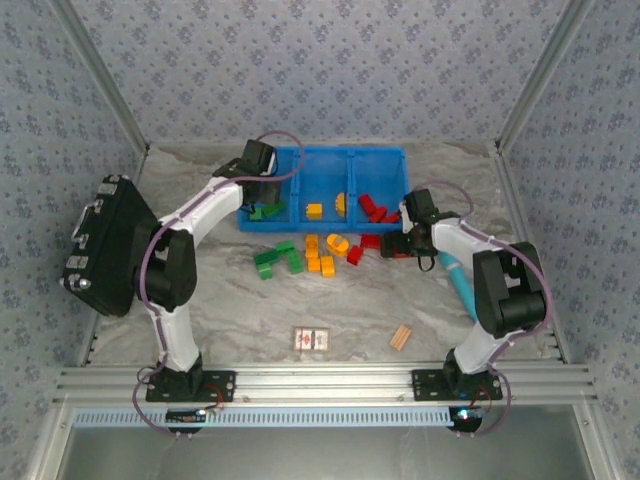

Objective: Sort the legos into containers by color
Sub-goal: Place the lego in the container, then pick up the lego from the middle-right of the table.

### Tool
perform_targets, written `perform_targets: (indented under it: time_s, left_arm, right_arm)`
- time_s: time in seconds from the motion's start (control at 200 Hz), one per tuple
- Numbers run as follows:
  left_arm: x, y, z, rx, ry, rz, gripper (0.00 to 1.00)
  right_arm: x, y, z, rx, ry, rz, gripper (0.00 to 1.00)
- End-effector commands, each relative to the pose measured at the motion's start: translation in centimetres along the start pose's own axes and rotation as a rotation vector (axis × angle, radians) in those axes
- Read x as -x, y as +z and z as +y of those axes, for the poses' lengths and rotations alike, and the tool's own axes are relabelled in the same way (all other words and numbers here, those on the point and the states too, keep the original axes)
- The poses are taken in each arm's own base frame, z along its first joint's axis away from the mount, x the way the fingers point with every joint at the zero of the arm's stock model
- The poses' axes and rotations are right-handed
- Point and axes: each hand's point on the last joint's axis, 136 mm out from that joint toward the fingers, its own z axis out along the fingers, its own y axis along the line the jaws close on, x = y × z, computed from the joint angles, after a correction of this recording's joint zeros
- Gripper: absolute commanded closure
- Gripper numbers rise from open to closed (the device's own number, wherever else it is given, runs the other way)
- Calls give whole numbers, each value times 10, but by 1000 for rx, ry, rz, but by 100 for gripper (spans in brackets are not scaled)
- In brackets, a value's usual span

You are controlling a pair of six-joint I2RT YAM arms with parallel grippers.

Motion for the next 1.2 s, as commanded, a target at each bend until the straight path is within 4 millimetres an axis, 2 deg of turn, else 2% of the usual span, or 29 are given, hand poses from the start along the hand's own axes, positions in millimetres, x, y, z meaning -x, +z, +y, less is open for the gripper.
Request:
perform_targets:
  time_s: [0.0, 0.12, 0.31, 0.555, 0.64, 0.89, 1.065, 1.195]
  left_arm:
    - [22, -14, 0, -21, 6, -55, 38]
    - [29, -26, 1, -29, 3, -78, 38]
    - [34, -53, 6, -34, -5, -116, 38]
    - [23, -96, 18, -37, -12, -158, 36]
    - [17, -111, 23, -32, -3, -167, 35]
    - [-15, -144, 46, 28, 19, -168, 32]
    - [-36, -151, 59, 50, -10, -163, 31]
    - [-43, -155, 68, 57, -28, -172, 30]
  right_arm:
    - [-1, 3, -3, -32, -18, 34, 12]
    - [0, 4, -5, -47, -21, 38, 15]
    - [1, 6, -6, -62, -23, 50, 25]
    - [1, 10, -5, -81, -35, 68, 44]
    - [1, 8, -5, -94, -42, 68, 46]
    - [8, -20, 2, -96, -50, 21, 50]
    - [13, -45, 19, -46, -48, -21, 50]
    - [25, -64, 26, -19, -37, -60, 50]
